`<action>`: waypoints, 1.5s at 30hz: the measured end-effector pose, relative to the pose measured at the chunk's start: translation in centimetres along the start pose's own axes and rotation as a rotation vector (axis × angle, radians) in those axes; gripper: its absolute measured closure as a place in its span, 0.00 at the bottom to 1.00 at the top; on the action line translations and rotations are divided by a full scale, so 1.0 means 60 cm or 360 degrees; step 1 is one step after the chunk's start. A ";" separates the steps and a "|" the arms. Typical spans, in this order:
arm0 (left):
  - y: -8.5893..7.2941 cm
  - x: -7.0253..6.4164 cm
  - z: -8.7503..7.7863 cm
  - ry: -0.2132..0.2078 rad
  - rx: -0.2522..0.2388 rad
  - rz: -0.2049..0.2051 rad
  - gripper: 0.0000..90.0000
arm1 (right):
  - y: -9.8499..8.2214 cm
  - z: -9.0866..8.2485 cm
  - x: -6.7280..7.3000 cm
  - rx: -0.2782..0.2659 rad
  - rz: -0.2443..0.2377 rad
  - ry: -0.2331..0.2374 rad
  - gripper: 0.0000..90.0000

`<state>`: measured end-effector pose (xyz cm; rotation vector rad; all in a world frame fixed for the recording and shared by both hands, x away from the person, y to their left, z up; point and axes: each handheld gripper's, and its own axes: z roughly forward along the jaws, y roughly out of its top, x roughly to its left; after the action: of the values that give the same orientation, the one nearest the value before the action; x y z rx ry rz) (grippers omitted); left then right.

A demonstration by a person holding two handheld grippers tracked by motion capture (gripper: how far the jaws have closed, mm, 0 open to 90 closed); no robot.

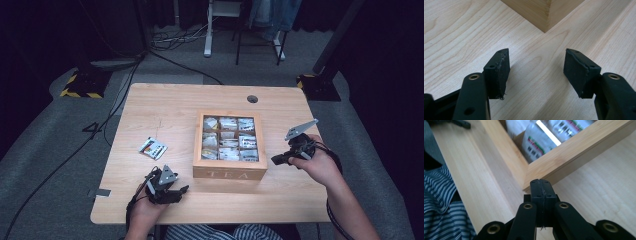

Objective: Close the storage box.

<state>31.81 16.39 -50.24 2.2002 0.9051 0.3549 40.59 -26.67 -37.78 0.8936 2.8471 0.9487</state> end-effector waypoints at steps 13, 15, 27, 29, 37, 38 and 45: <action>-0.002 0.007 -0.001 0.0048 -0.0005 -0.0058 0.42 | -0.025 -0.021 -0.054 -0.0316 -0.0069 -0.0253 1.00; -0.002 0.008 -0.001 0.0049 -0.0005 -0.0062 0.42 | -0.031 -0.019 -0.065 -0.0339 -0.0082 -0.0284 1.00; -0.001 0.009 -0.001 0.0055 -0.0004 -0.0054 0.42 | -0.083 0.017 -0.136 -0.0448 -0.0022 -0.0437 0.97; -0.001 0.009 -0.001 0.0056 -0.0003 -0.0053 0.42 | -0.094 0.025 -0.149 -0.0458 0.0001 -0.0461 0.97; -0.001 0.009 0.000 0.0057 -0.0006 -0.0059 0.42 | -0.131 0.051 -0.187 -0.0505 0.0088 -0.0496 0.92; -0.001 0.009 0.000 0.0056 -0.0005 -0.0062 0.42 | -0.134 0.053 -0.189 -0.0511 0.0091 -0.0498 0.91; 0.000 0.009 0.000 0.0062 -0.0007 -0.0061 0.42 | -0.159 0.075 -0.209 -0.0526 0.0062 -0.0492 0.82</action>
<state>32.21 16.79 -50.28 2.1755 0.9655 0.3822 46.96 -37.01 -48.78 0.9617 2.3387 1.1285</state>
